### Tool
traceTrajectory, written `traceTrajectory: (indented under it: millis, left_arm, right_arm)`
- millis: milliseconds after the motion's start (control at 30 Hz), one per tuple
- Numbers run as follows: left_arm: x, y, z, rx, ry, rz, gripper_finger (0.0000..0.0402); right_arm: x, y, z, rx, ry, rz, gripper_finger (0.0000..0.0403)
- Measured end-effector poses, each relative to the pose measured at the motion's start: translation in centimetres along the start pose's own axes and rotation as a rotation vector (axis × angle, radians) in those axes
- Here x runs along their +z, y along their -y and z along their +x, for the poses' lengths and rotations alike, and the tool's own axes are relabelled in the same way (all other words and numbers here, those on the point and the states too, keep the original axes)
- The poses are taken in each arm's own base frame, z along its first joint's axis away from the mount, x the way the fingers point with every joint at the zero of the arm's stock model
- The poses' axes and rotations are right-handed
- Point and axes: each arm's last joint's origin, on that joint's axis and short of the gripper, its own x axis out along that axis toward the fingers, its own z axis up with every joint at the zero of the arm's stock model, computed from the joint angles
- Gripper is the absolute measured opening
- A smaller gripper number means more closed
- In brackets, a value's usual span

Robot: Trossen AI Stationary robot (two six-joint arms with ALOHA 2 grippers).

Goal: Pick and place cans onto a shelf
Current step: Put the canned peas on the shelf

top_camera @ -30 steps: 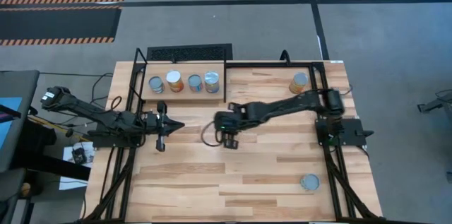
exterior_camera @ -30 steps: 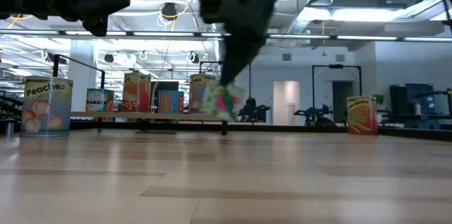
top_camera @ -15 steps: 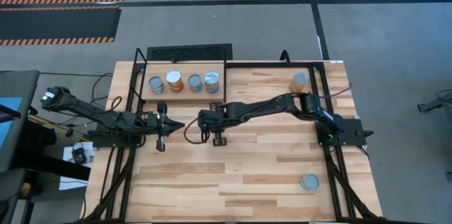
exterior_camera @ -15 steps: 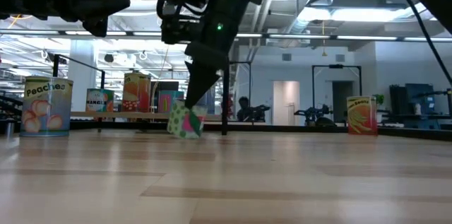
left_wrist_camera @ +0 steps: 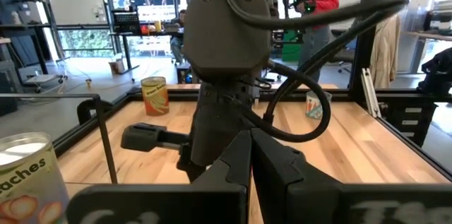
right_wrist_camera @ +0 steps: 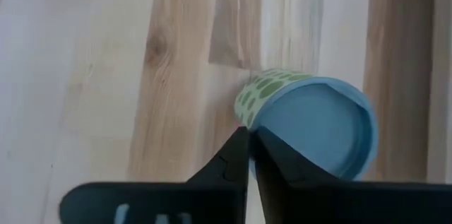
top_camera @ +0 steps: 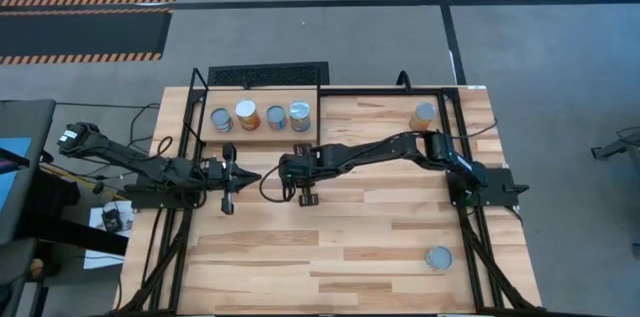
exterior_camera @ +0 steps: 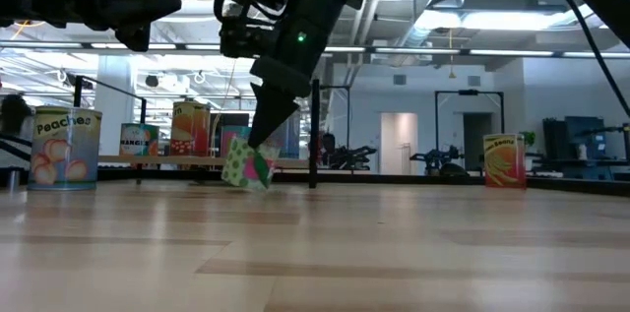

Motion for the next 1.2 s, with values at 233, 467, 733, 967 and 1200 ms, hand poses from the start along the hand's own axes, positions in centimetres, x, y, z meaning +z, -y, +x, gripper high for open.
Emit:
traceTrajectory:
  millis: [233, 467, 733, 967, 1200]
  left_arm:
    - [-0.1, 0.0, 0.0, -0.004, -0.005, 0.002, 0.0]
    - [-0.2, 0.1, 0.0, -0.036, -0.023, 0.014, 0.0]
    - [-0.5, 0.1, 0.0, -0.036, -0.048, 0.025, 0.0]
    - [-0.5, 0.1, 0.0, -0.041, -0.05, 0.019, 0.0]
    - [-0.9, 0.2, 0.3, -0.041, -0.083, 0.032, 0.0]
  right_arm:
    - [0.6, -0.1, -0.1, -0.007, 0.053, -0.001, 0.0074]
    - [0.7, -1.0, -1.8, 0.002, 0.044, -0.101, 0.0067]
    - [1.5, -3.9, -2.9, 0.056, 0.218, -0.161, 0.0011]
    - [-0.5, -5.9, 0.1, 0.18, 0.46, -0.153, 0.0005]
    - [-3.8, -7.2, -0.9, 0.186, 0.692, -0.09, 0.0005]
